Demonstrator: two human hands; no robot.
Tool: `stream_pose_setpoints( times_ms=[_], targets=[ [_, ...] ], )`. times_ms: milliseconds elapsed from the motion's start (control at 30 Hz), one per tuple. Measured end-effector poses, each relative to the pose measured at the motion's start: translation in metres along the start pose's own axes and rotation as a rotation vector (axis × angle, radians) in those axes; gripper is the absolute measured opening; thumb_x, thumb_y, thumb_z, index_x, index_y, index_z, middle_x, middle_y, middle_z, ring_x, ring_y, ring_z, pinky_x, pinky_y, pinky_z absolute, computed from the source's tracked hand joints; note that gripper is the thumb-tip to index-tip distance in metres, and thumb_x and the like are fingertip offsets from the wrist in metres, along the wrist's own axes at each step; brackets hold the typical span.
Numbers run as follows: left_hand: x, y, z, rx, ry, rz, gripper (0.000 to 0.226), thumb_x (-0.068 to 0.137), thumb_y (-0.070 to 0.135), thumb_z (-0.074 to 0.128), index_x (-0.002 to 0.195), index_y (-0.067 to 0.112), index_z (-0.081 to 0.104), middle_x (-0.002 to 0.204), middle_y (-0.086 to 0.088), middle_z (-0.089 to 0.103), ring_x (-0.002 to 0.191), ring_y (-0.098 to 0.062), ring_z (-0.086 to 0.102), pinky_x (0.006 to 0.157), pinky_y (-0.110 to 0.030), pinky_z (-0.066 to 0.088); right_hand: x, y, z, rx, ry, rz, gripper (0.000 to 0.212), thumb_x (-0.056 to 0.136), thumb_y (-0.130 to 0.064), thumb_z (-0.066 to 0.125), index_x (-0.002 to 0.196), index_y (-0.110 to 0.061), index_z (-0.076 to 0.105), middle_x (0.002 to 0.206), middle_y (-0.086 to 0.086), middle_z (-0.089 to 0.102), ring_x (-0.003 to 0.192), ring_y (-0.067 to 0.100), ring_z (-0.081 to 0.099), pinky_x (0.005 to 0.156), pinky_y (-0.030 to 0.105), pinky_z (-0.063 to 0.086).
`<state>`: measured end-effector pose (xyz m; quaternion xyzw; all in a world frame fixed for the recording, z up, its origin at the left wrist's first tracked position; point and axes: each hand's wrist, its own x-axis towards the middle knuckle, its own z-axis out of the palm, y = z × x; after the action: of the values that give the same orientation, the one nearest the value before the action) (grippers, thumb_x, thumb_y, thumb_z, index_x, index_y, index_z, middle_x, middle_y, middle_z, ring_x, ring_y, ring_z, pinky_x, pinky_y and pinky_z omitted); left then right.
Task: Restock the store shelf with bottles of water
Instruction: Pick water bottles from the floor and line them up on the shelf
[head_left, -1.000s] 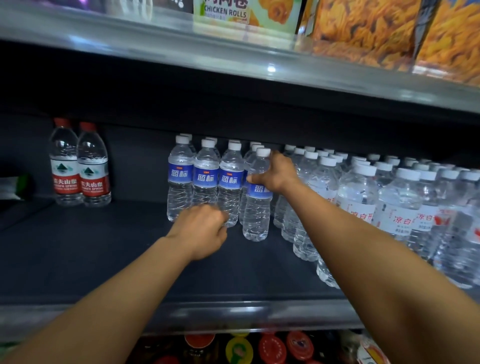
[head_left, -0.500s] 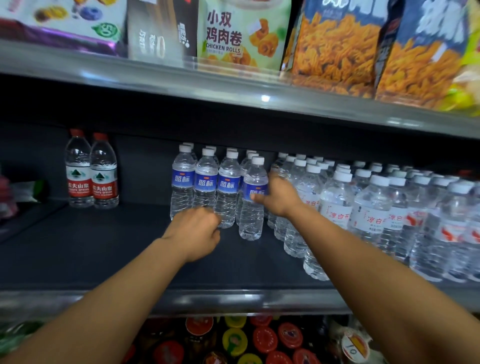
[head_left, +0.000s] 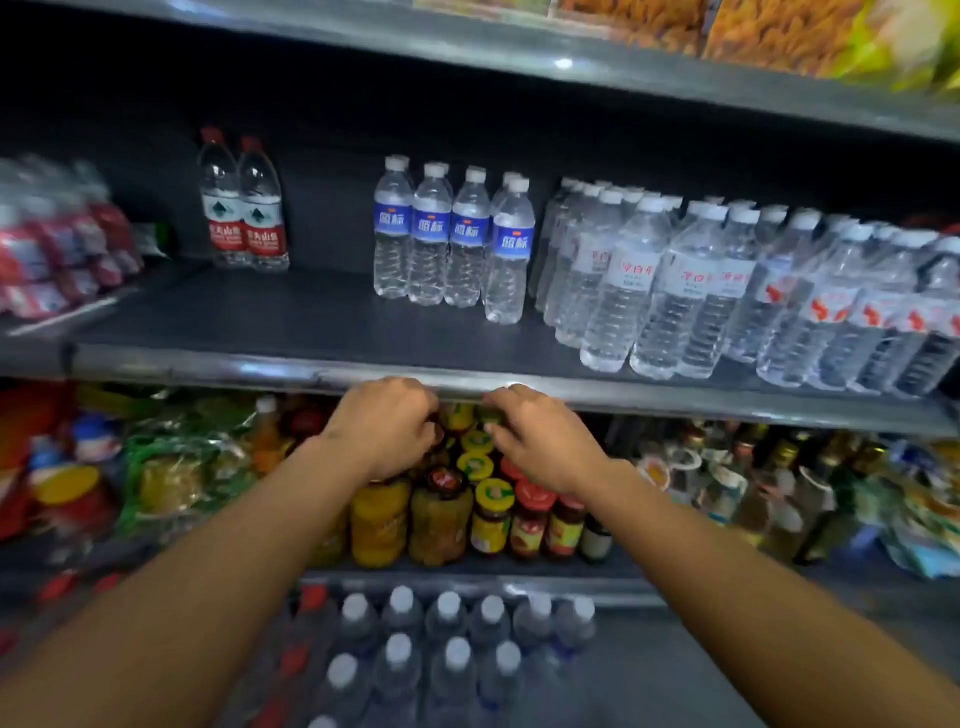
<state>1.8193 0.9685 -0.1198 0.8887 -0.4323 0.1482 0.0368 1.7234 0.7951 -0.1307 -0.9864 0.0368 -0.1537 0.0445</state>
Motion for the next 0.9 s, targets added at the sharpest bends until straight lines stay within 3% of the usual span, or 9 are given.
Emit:
stream_pose_setpoints(
  times_ms=[200, 367, 533, 633, 900],
  targets=[
    [-0.097, 0.031, 0.059, -0.043, -0.173, -0.011, 0.022, 0.093, 0.031, 0.045, 0.099, 0.017, 0.060, 0.107, -0.007, 0.061, 0.099, -0.030, 0.058, 0.065, -0.031, 0.037, -0.092, -0.037, 0.078, 0.114, -0.128, 0.029, 0.030, 0.097, -0.028, 0.048, 0.123, -0.014, 0.051, 0.119, 0.011, 0.056, 0.106, 0.034, 0.054, 0.073, 0.038, 0.045],
    [-0.172, 0.042, 0.134, -0.196, -0.318, -0.039, 0.018, 0.090, 0.030, 0.046, 0.092, 0.018, 0.059, 0.102, -0.008, 0.062, 0.093, -0.029, 0.060, 0.064, -0.033, 0.042, -0.151, -0.065, 0.155, 0.236, -0.270, 0.081, 0.029, 0.094, -0.022, 0.049, 0.120, -0.010, 0.054, 0.119, 0.015, 0.059, 0.108, 0.035, 0.055, 0.083, 0.043, 0.046],
    [-0.247, 0.041, 0.199, -0.321, -0.486, -0.172, 0.033, 0.080, 0.040, 0.037, 0.090, 0.019, 0.061, 0.101, -0.010, 0.064, 0.095, -0.031, 0.062, 0.076, -0.039, 0.052, -0.192, -0.096, 0.222, 0.336, -0.399, 0.132, 0.031, 0.093, -0.023, 0.050, 0.121, -0.010, 0.054, 0.117, 0.017, 0.060, 0.106, 0.038, 0.057, 0.081, 0.045, 0.049],
    [-0.279, 0.030, 0.222, -0.317, -0.560, -0.266, 0.027, 0.085, 0.033, 0.048, 0.099, 0.018, 0.066, 0.111, -0.008, 0.065, 0.102, -0.028, 0.062, 0.082, -0.034, 0.051, -0.200, -0.114, 0.251, 0.412, -0.447, 0.177, 0.037, 0.092, -0.024, 0.055, 0.126, -0.011, 0.050, 0.124, 0.016, 0.059, 0.112, 0.037, 0.057, 0.087, 0.045, 0.049],
    [-0.307, 0.005, 0.259, -0.349, -0.659, -0.411, 0.029, 0.090, 0.029, 0.051, 0.111, 0.014, 0.065, 0.121, -0.010, 0.061, 0.112, -0.030, 0.057, 0.090, -0.035, 0.048, -0.178, -0.157, 0.301, 0.532, -0.401, 0.360, 0.064, 0.082, -0.033, 0.072, 0.132, -0.009, 0.041, 0.133, 0.014, 0.049, 0.123, 0.032, 0.046, 0.094, 0.042, 0.044]
  ],
)
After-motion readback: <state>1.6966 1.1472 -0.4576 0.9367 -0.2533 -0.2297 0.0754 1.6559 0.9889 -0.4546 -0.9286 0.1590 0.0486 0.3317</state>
